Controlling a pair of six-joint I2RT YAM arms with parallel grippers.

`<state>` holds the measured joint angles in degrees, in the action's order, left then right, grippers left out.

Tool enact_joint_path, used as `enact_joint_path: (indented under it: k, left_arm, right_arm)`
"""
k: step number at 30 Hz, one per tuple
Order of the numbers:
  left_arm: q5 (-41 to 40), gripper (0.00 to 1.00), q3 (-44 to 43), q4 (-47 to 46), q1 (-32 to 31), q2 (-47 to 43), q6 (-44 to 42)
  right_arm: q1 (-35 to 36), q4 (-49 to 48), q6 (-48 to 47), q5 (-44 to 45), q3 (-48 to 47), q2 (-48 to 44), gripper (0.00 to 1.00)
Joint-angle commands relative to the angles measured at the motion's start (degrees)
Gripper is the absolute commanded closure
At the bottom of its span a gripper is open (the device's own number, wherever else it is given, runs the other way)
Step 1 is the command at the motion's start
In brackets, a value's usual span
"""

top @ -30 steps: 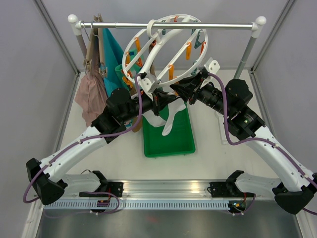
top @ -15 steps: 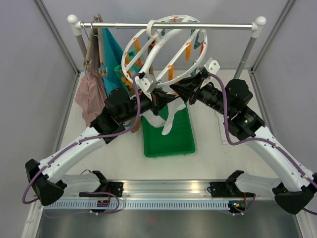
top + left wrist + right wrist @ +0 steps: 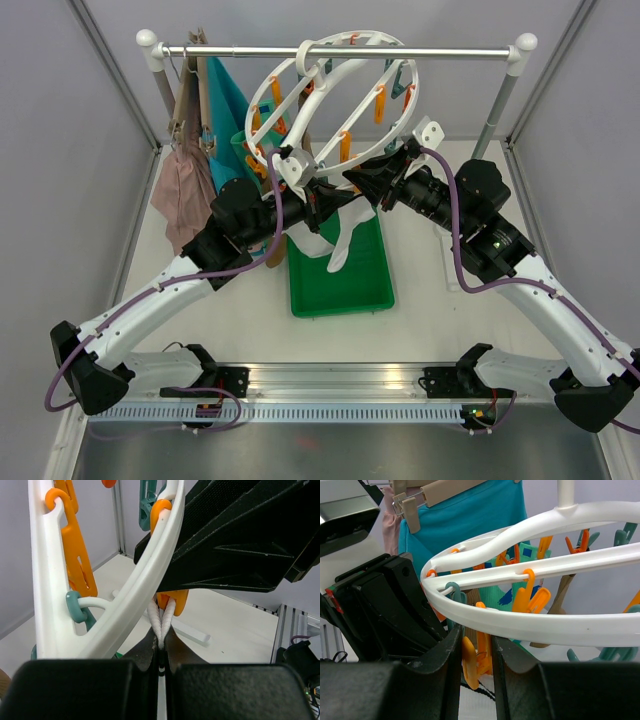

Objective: Clip the socks to the hanger
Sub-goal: Clamp the sock onto the hanger.

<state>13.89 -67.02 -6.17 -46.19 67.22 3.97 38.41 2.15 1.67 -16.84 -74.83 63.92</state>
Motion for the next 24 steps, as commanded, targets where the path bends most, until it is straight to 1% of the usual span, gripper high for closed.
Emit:
enact_joint_path:
  k: [1,2,3,5,6,8,9,12,14,15,17,18,21,24]
  left_arm:
    - [0.7,0.98,-2.2,-3.0,0.2,-1.3,-0.4]
    - [0.7,0.98,-2.2,-3.0,0.2,-1.3,-0.4]
    - [0.9,0.98,-2.2,-3.0,0.2,-1.3,-0.4]
    - [0.8,0.98,-2.2,-2.9,0.2,-1.3,-0.3]
    - [0.8,0.98,-2.2,-2.9,0.2,-1.3,-0.3]
    - [0.8,0.98,-2.3,-2.9,0.2,-1.3,-0.3]
    - [0.8,0.98,-2.3,-2.9,0.2,-1.3,-0.3]
    - [0.8,0.98,-2.3,-2.8,0.3,-1.3,-0.3]
    - [0.9,0.98,-2.3,-2.5,0.2,-1.3,-0.4]
    - [0.9,0.98,-2.3,-2.5,0.2,-1.3,-0.4]
    - [0.8,0.97,-2.2,-2.4,0.2,-1.3,-0.4]
    - [0.7,0.97,-2.2,-2.3,0.2,-1.3,-0.4]
    - [0.6,0.91,-2.2,-2.1,0.2,-1.4,-0.3]
    - [0.8,0.81,-2.1,-1.7,0.2,-1.6,-0.2]
  right_arm:
    - [0.5,0.1,-0.1,-2.0,0.3,-0.7,0.92]
    - [0.5,0.1,0.0,-1.9,0.4,-0.7,0.88]
    - [0.6,-0.1,0.1,-1.7,0.5,-0.9,0.79]
    - [0.5,-0.3,0.2,-1.5,0.6,-1.1,0.73]
    - [0.5,-0.4,0.3,-1.5,0.6,-1.2,0.66]
    - [0.6,-0.4,0.4,-1.4,0.6,-1.2,0.57]
    - [0.6,-0.5,0.4,-1.4,0.6,-1.2,0.5]
    - [0.5,-0.4,0.9,-1.2,0.5,-1.4,0.38]
    - [0.6,-0.2,1.3,-0.9,0.3,-1.7,0.35]
    - [0.6,0.0,1.7,-0.7,0.1,-1.9,0.32]
    - [0.5,1.2,2.5,0.9,-0.8,-2.2,0.29]
    - [0.5,2.3,2.9,1.6,-1.0,-2.3,0.26]
    - [0.5,4.5,4.7,4.9,-1.2,-3.7,0.23]
    - [0.5,7.4,6.3,9.6,-0.8,-5.9,0.21]
